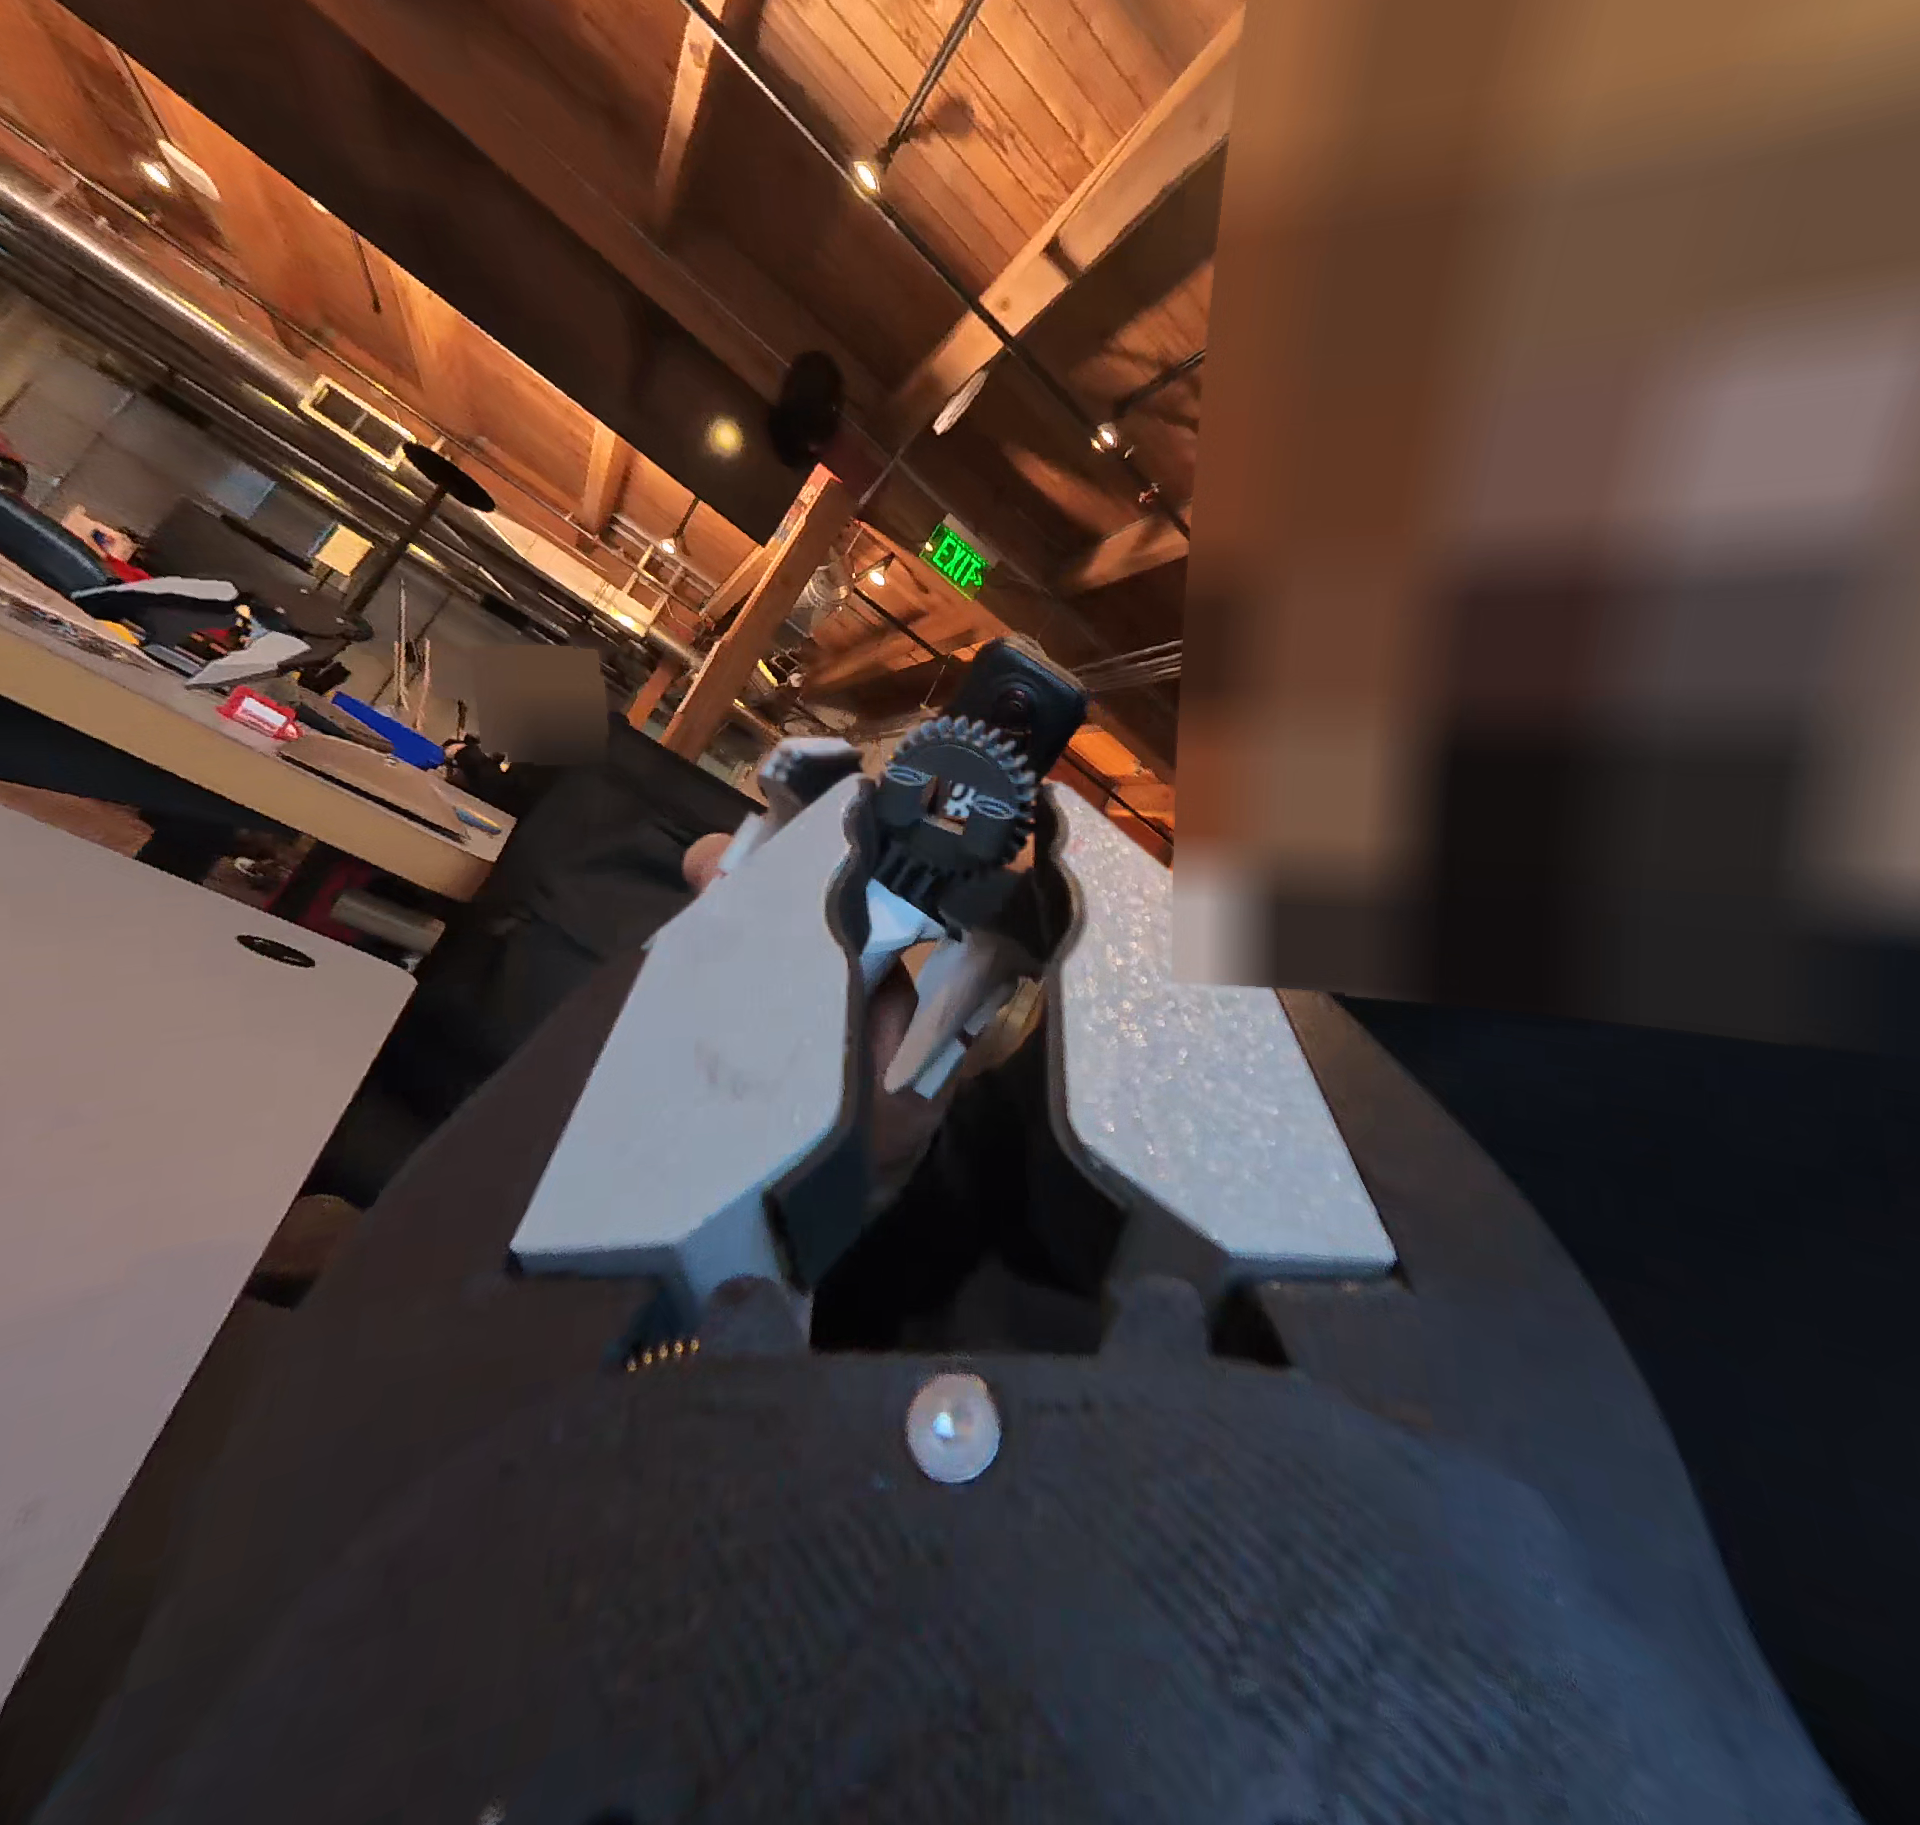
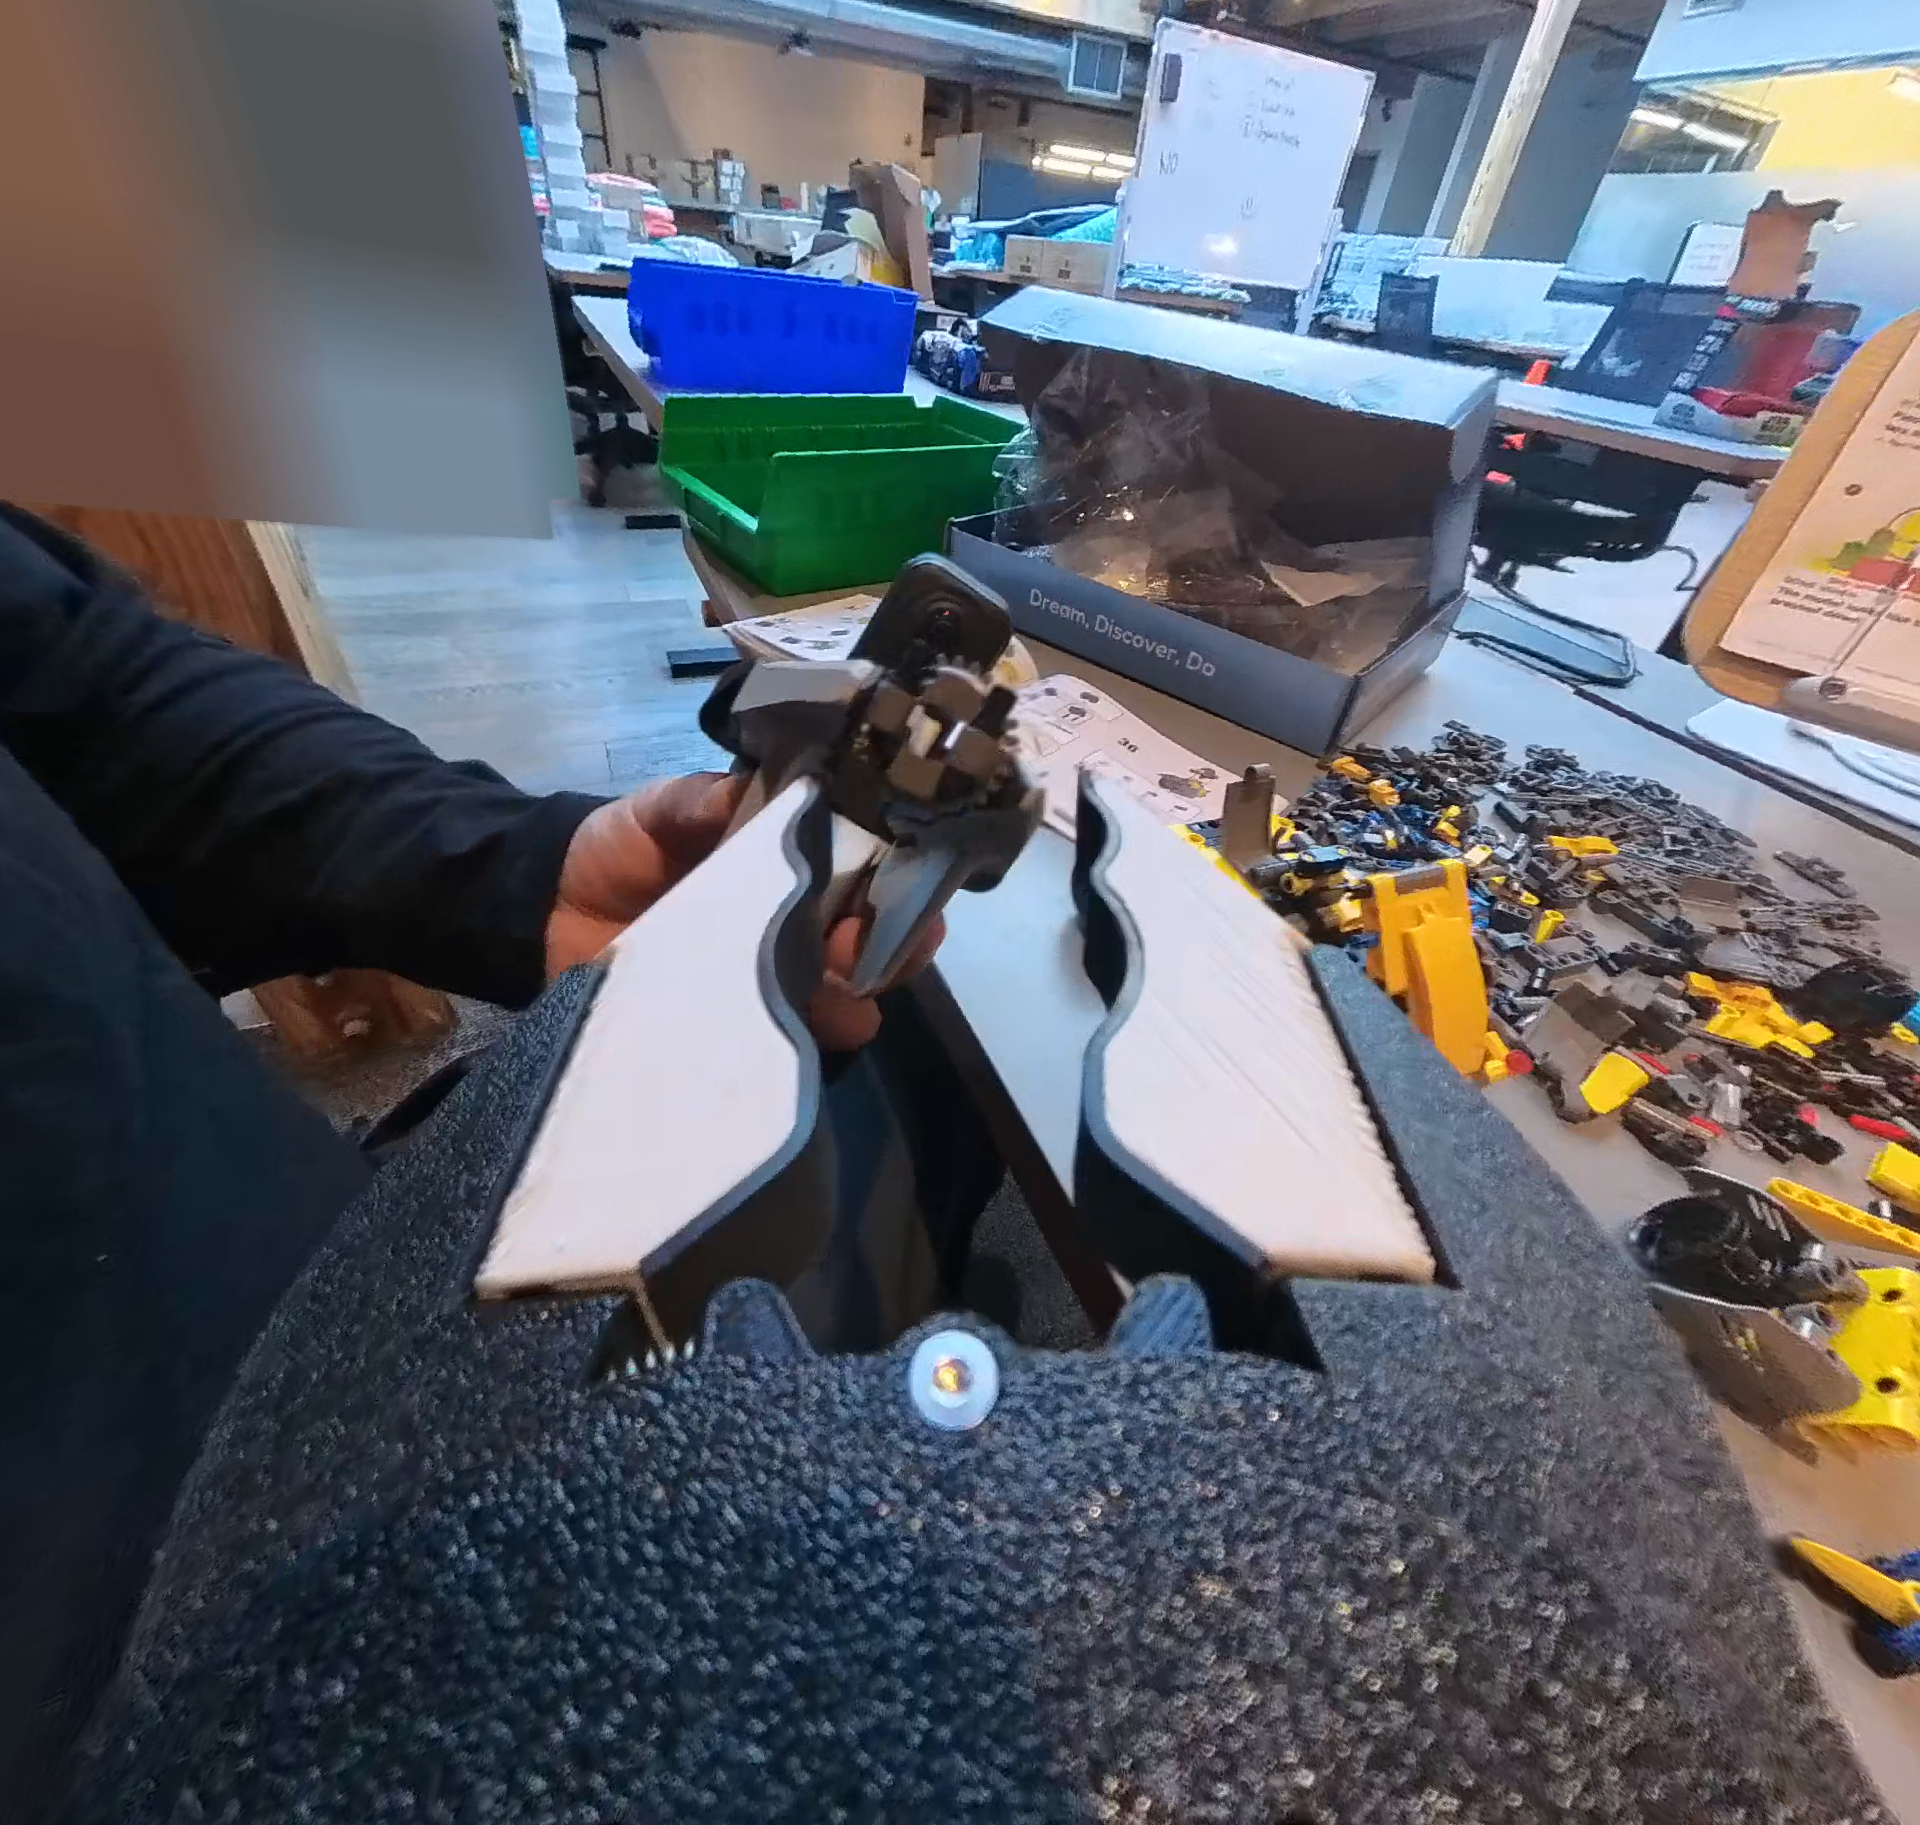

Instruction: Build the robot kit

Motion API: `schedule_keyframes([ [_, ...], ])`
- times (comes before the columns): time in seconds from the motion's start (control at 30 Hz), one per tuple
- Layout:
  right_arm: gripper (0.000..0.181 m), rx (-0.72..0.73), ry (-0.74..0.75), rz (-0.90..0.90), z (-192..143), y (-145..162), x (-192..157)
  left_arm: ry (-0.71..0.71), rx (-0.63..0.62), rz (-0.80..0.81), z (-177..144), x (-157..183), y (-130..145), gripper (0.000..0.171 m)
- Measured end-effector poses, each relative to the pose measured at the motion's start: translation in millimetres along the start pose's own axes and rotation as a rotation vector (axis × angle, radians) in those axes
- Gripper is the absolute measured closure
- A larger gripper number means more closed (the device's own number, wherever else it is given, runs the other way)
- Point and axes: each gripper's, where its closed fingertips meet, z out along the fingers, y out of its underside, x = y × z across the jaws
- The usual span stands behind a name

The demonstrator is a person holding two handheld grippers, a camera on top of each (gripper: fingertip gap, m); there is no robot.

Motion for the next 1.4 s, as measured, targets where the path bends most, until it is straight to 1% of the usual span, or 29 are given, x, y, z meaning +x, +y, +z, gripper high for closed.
schedule_keyframes([
  [0.03, 0.136, 0.006, 0.005, -0.01, 0.1, -0.4, 2.0, 0.004, -0.002, -0.005, 0.5, 0.2, 1.2, 0.144],
  [0.23, 0.147, -0.015, 0.001, -0.153, 1.3, 3.9, 0.5, 0.014, 0.007, -0.069, 1.8, -4.2, 10.8, 0.144],
  [0.37, 0.147, -0.011, 0.01, -0.153, 1.8, 7.9, 3.0, -0.005, -0.005, -0.077, 0.2, -8.8, 12.2, 0.144],
  [0.43, 0.147, -0.027, 0.014, -0.142, 3.6, 14.4, 6.1, -0.043, -0.031, -0.062, -3.5, -14.8, 13.9, 0.143],
  [0.53, 0.146, -0.075, 0.02, -0.148, 5.3, 27.1, 12.4, -0.151, -0.091, 0.001, -12.5, -30.5, 15.6, 0.144],
  [0.6, 0.141, -0.097, -0.01, -0.165, 4.9, 31.5, 12.1, -0.199, -0.124, 0.043, -19.7, -37.2, 13.0, 0.144],
  [0.7, 0.147, -0.138, -0.004, -0.267, -0.2, 30.9, 20.9, -0.269, -0.168, 0.074, -30.0, -46.9, 9.5, 0.144],
  [0.77, 0.152, -0.151, -0.038, -0.32, -4.4, 27.5, 20.5, -0.293, -0.192, 0.079, -33.4, -50.4, 9.1, 0.144],
  [0.9, 0.153, -0.21, -0.04, -0.439, -6.9, 30.8, 25.2, -0.336, -0.257, 0.088, -35.0, -57.1, 17.5, 0.143],
  [1.0, 0.162, -0.269, -0.037, -0.602, -6.1, 40.5, 22.1, -0.349, -0.275, 0.062, -33.0, -58.7, 24.0, 0.144],
  [1.1, 0.163, -0.334, -0.011, -0.738, -4.8, 50.9, 23.6, -0.369, -0.303, 0.029, -32.8, -61.5, 31.2, 0.143],
  [1.17, 0.163, -0.364, -0.008, -0.773, -4.9, 54.8, 23.4, -0.387, -0.318, -0.019, -35.1, -64.4, 35.6, 0.144],
  [1.27, 0.164, -0.399, 0.002, -0.852, -6.2, 59.2, 23.5, -0.383, -0.319, -0.141, -37.2, -65.3, 40.9, 0.143],
  [1.4, 0.166, -0.422, 0.007, -0.908, -8.4, 62.7, 22.6, -0.4, -0.334, -0.194, -38.4, -66.2, 45.9, 0.143],
])
